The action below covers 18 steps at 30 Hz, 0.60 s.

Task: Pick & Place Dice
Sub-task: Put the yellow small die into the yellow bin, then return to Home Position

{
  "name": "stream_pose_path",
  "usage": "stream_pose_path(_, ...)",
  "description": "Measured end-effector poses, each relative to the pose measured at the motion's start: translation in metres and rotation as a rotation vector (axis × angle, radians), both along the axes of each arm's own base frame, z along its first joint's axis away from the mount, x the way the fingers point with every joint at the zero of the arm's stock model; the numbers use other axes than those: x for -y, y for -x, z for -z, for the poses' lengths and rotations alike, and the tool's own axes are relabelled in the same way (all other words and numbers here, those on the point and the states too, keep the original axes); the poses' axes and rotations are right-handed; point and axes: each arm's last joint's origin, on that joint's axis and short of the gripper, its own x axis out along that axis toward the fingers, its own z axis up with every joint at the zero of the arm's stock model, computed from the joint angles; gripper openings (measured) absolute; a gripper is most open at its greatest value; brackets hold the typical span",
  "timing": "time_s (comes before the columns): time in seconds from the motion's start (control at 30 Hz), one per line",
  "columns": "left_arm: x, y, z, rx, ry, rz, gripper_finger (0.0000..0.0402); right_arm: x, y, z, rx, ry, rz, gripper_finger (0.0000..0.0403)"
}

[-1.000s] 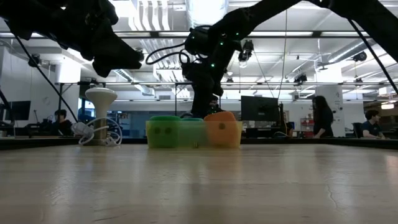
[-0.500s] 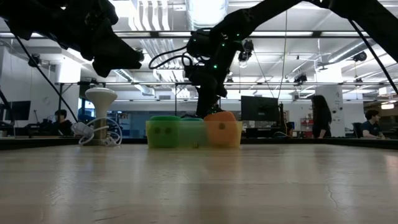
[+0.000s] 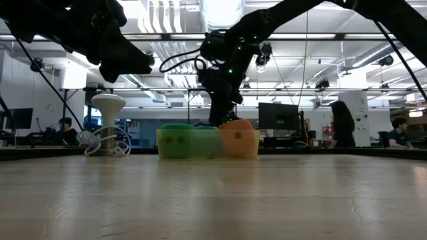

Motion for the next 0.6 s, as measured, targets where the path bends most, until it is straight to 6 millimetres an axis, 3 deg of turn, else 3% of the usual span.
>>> stream_pose_path(0.27,0.0000,0.0000,0.0000,0.000,0.000,0.000,0.0159,-0.0005,-0.0001,0.0000,0.003,-0.009,0.013,0.0195)
stream_pose_path(0.43,0.0000,0.0000,0.0000,0.000,0.000,0.000,0.0159,-0.0004,-0.0001,0.0001,0.001,-0.004,0.017,0.0226)
stream_pose_path(0.6,0.0000,0.0000,0.0000,0.000,0.000,0.000,0.0159,0.0014,0.0010,0.0002,-0.020,0.042,0.053,0.0233)
